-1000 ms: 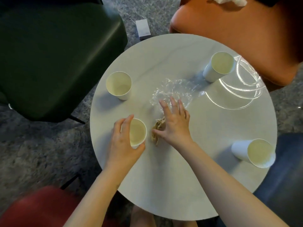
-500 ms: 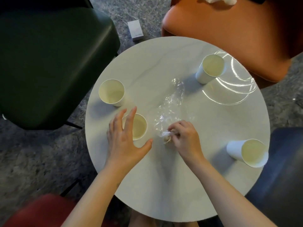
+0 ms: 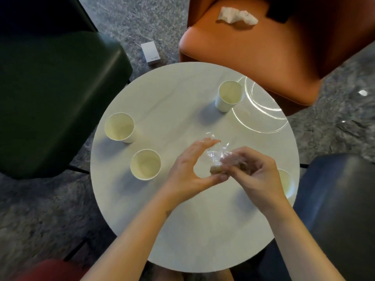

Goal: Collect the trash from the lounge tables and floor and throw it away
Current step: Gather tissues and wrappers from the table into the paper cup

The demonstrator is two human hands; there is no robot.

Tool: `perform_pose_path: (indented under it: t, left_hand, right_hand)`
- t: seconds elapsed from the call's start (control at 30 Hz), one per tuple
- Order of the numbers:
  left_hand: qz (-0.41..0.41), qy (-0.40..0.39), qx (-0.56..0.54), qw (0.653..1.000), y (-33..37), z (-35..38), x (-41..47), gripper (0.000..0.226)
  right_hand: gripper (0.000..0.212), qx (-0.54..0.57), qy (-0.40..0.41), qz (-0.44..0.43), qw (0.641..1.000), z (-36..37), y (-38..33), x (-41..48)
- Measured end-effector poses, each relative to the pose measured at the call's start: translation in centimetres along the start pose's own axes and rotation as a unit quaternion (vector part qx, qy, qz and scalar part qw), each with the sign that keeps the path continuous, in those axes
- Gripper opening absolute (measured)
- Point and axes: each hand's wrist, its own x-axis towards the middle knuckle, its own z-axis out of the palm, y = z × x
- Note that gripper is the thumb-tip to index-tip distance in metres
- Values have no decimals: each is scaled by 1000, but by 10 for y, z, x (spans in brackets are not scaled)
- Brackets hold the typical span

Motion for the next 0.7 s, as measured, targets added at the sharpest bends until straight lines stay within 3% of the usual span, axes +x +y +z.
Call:
perform_pose_path:
  t: [0.1, 0.27, 0.37, 0.43, 0.57, 0.7]
  left_hand:
    - [-71, -37, -96, 992, 1, 13, -1, 47]
    - [-113, -4, -236, 965, 6, 27, -2, 15]
    - [-135, 29, -274, 952, 10, 30, -2, 13]
    - [-147, 53, -319, 935, 11, 29, -1, 15]
    - [-176, 38, -432, 884, 11, 17, -1, 21]
    - [-181, 23, -352, 918, 1, -3, -8, 19]
  right_hand:
    - [20, 13, 35, -2, 999, -6, -2, -2]
    - [51, -135, 112, -69, 982, -8, 12, -6]
    - [39, -292, 100, -160, 938, -6, 22, -10]
    - [31, -325, 68, -162, 929, -4, 26, -12]
    - [54, -403, -22, -158, 901, 2, 33, -12]
    - [50, -382, -18, -159, 910, 7, 38, -6]
